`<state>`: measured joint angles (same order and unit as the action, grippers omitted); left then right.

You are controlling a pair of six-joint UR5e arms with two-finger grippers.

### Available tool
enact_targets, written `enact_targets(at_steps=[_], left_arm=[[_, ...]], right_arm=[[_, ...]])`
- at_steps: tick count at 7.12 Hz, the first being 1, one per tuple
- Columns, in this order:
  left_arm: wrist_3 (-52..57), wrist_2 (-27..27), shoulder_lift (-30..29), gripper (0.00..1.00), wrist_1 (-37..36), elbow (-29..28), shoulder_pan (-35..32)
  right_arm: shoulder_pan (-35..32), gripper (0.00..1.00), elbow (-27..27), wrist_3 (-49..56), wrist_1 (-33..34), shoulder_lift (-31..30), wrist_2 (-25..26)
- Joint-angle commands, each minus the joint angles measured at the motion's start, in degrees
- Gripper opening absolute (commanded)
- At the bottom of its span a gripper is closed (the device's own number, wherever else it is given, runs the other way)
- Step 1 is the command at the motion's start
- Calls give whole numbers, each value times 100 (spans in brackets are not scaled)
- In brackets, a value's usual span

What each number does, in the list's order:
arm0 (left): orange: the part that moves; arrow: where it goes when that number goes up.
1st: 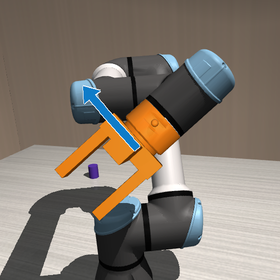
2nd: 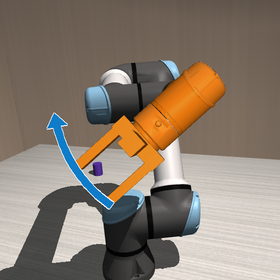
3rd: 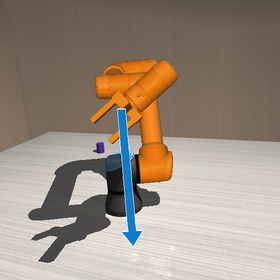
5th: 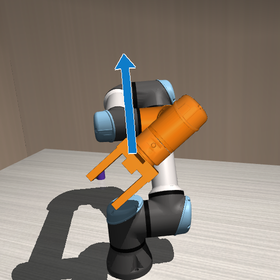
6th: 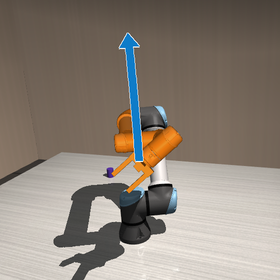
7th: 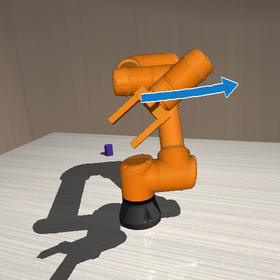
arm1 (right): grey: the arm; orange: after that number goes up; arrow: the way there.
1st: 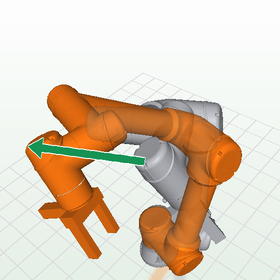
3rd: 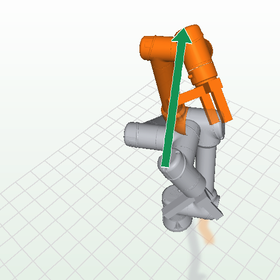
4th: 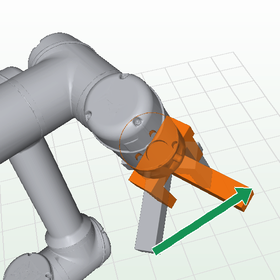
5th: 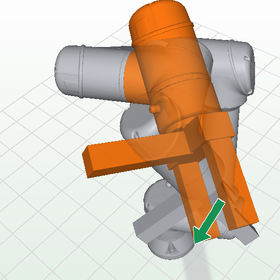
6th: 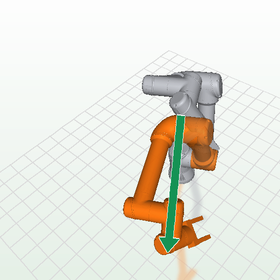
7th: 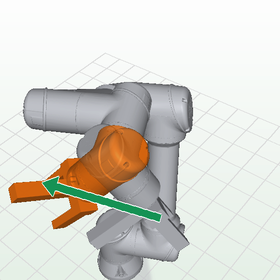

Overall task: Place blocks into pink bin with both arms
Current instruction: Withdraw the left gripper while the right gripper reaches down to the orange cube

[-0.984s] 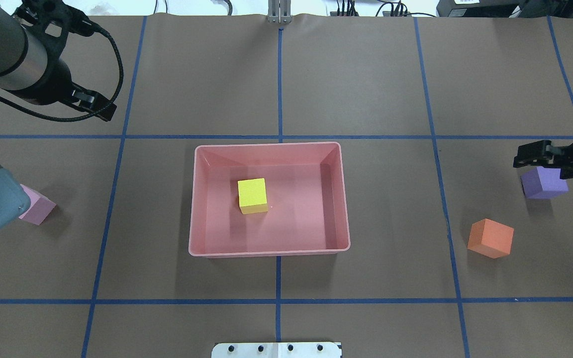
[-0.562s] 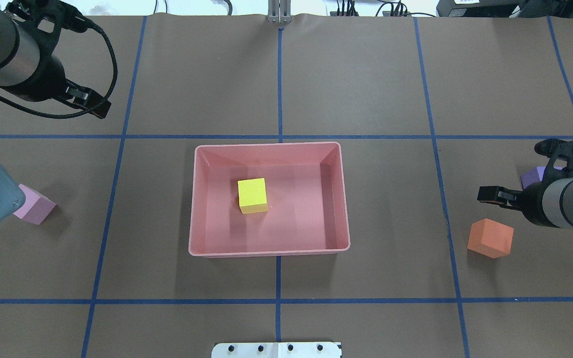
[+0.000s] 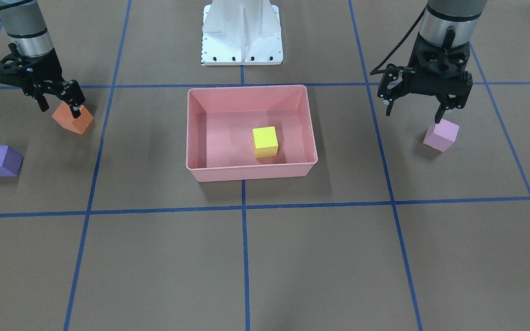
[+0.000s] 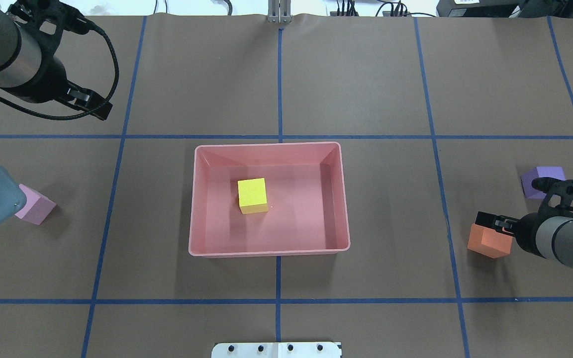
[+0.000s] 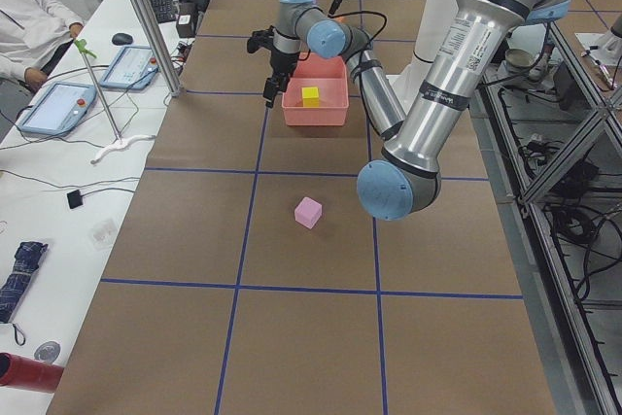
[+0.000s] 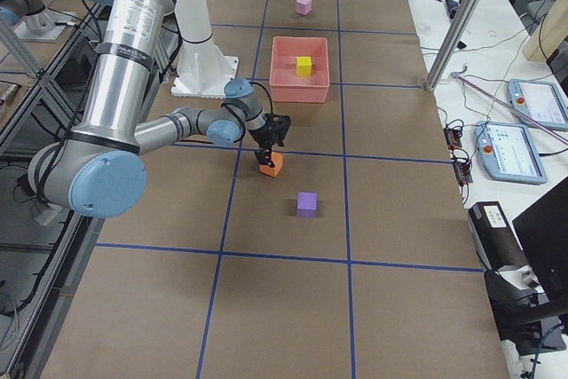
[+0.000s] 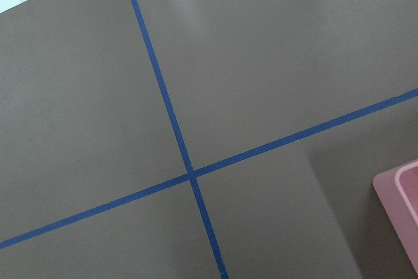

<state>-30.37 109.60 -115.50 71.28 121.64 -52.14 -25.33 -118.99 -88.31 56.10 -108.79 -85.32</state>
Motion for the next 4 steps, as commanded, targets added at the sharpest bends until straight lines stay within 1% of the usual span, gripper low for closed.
enact_targets(at_steps=[1, 4], left_arm=[[-22, 0, 1, 100, 9, 0, 10], [-48, 0, 1, 100, 9, 0, 19]], right_arm=[[81, 99, 156, -45, -152, 42, 77], [379, 100, 332, -37, -90, 33, 288]])
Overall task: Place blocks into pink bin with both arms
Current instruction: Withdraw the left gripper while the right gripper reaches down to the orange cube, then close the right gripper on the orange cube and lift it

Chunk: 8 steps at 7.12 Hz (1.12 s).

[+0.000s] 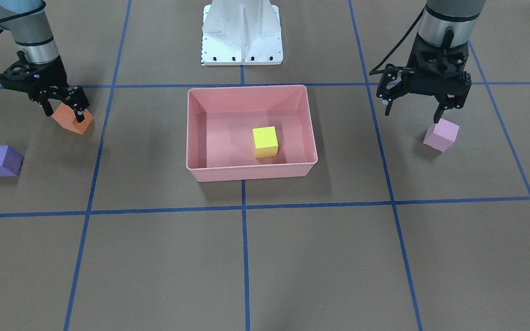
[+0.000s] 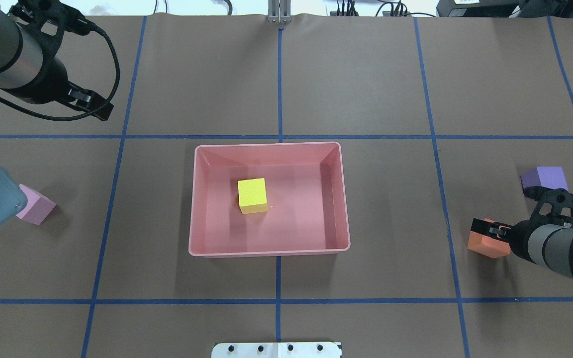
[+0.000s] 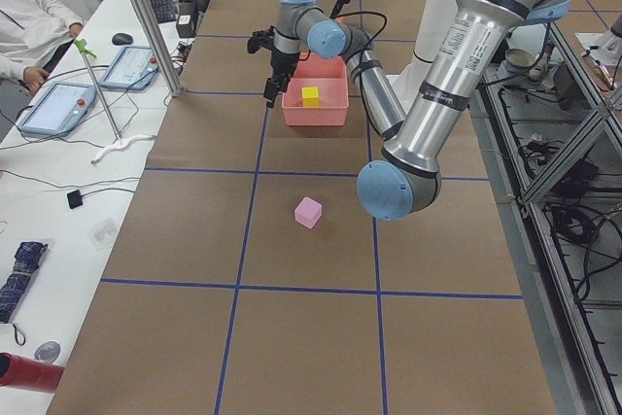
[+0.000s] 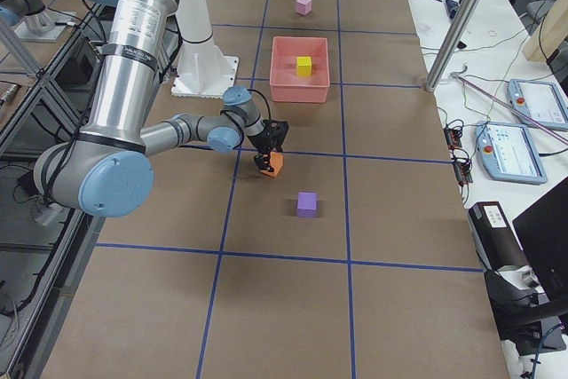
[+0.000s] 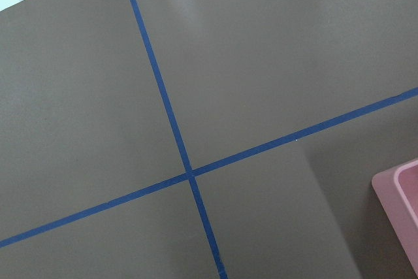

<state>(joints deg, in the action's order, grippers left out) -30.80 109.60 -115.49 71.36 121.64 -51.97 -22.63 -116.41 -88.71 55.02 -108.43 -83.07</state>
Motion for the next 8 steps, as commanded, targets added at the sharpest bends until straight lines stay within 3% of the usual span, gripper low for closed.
enact_targets(at_steps=[1, 2, 3, 6, 7, 8], left_arm=[[-5, 0, 0, 100, 0, 0, 3], [-5, 0, 0, 100, 0, 0, 3], [-5, 0, 0, 100, 0, 0, 3], [108, 0, 17, 100, 9, 0, -32], [257, 17, 96, 100, 53, -9, -58], [267, 18, 384, 100, 419, 0, -59]], right_arm=[[232, 99, 92, 2, 26, -3, 158], [259, 26, 74, 20, 27, -3, 290], [268, 0, 57, 20, 18, 6, 309], [15, 0, -460, 72, 105, 312, 195], [-552, 0, -497, 82, 915, 1184, -371], [-819, 0, -497, 90, 2324, 2428, -612]])
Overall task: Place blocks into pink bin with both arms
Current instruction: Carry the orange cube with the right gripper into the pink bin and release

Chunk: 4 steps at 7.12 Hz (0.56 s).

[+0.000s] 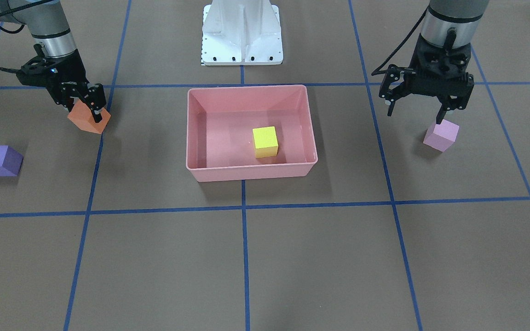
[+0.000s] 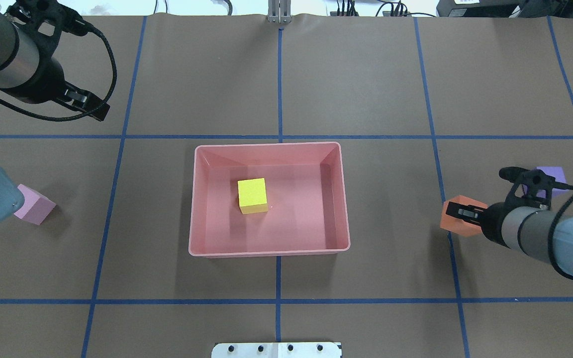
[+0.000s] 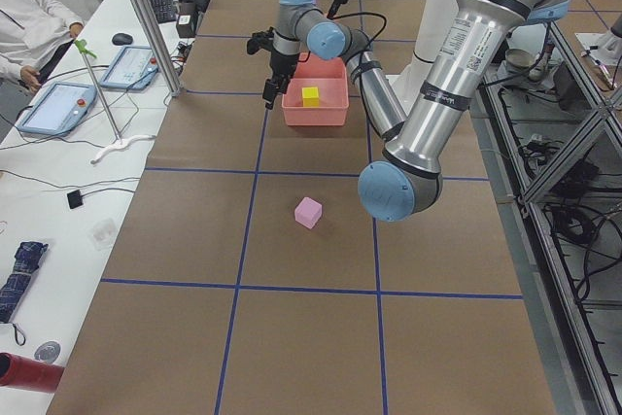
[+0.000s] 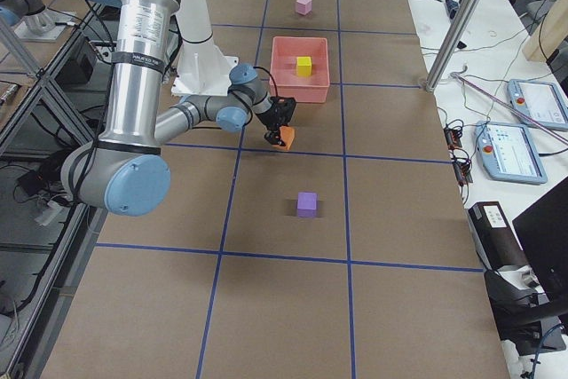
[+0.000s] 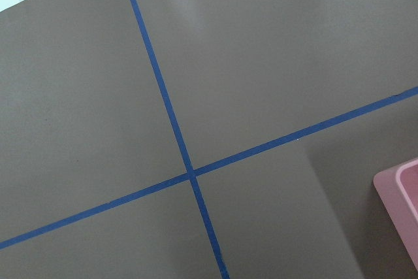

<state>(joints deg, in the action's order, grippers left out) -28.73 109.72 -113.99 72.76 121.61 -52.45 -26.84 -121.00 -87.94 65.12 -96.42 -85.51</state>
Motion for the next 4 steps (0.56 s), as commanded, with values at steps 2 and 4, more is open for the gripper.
enact_targets(at_steps=[2, 4], left_arm=[[443, 590, 1094, 100, 1360, -66, -351], [1340, 849, 1806, 100, 1494, -128, -792]], right_arm=[[-366, 0, -11, 5, 3350, 3061, -361], [-305, 0, 591, -3, 3727, 4048, -369]])
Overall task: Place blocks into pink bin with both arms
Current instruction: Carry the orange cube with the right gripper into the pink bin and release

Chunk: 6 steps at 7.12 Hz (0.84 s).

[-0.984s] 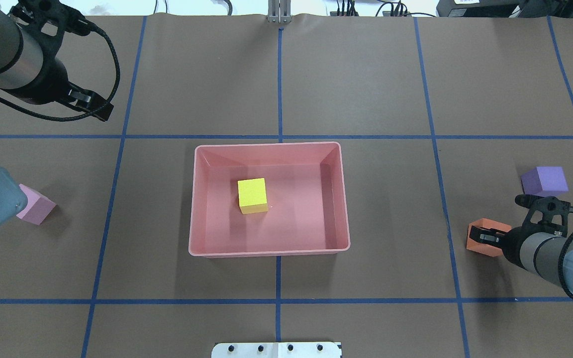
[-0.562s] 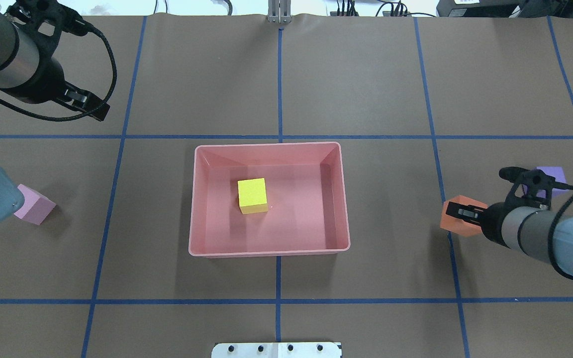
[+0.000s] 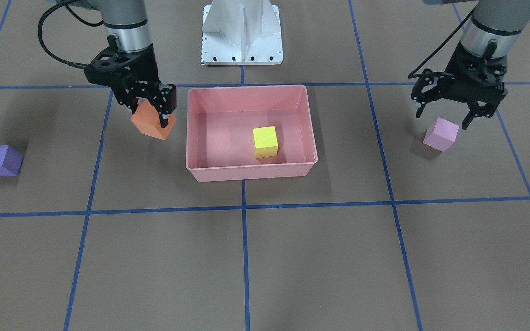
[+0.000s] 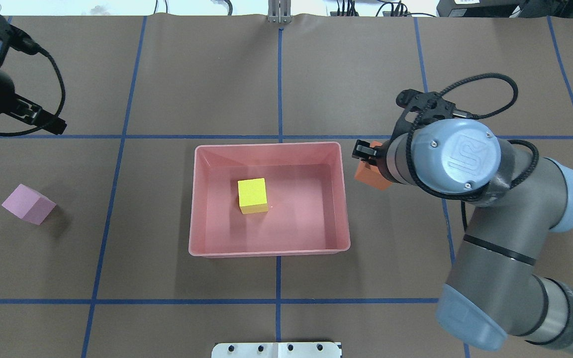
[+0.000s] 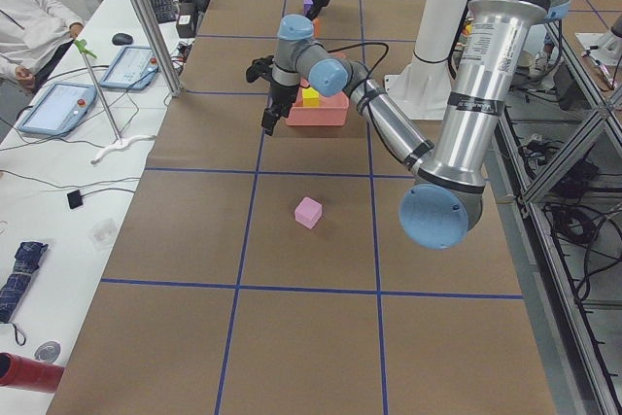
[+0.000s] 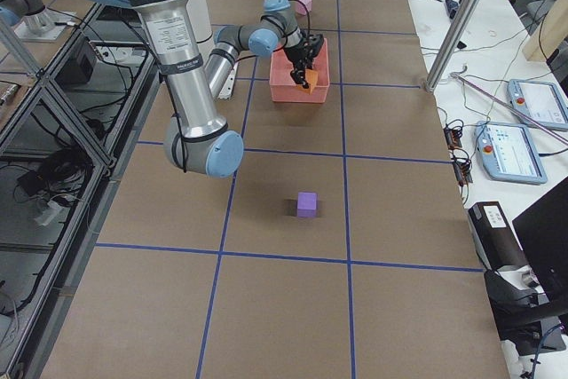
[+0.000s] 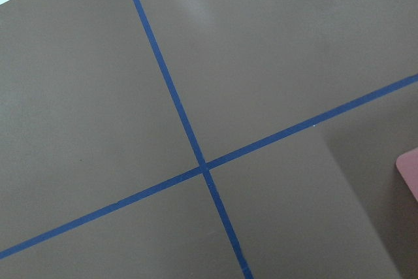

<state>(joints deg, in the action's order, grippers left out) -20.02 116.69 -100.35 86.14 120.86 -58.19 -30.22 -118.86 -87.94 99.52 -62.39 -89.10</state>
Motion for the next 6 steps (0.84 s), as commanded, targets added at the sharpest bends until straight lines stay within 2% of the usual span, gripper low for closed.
enact_targets(at_steps=[1, 2, 3, 4, 5, 6], left_arm=[[577, 170, 673, 100, 767, -384, -219], [596, 335, 962, 100, 1643, -753, -219], [587, 537, 1322, 100, 2487, -1044, -219], [570, 574, 1673, 100, 3183, -1255, -219], [491, 574, 1877, 100, 3477, -1327, -219], [55, 566, 1914, 100, 3498, -1293, -219]], right_arm=[[173, 0, 772, 13, 287, 1119, 33], [340, 41, 889, 109, 270, 1245, 112], [376, 99, 830, 319, 270, 1273, 182], [376, 100, 829, 513, 270, 1308, 174], [359, 100, 655, 1237, 305, 1265, 130], [159, 100, 610, 1401, 305, 1229, 60]])
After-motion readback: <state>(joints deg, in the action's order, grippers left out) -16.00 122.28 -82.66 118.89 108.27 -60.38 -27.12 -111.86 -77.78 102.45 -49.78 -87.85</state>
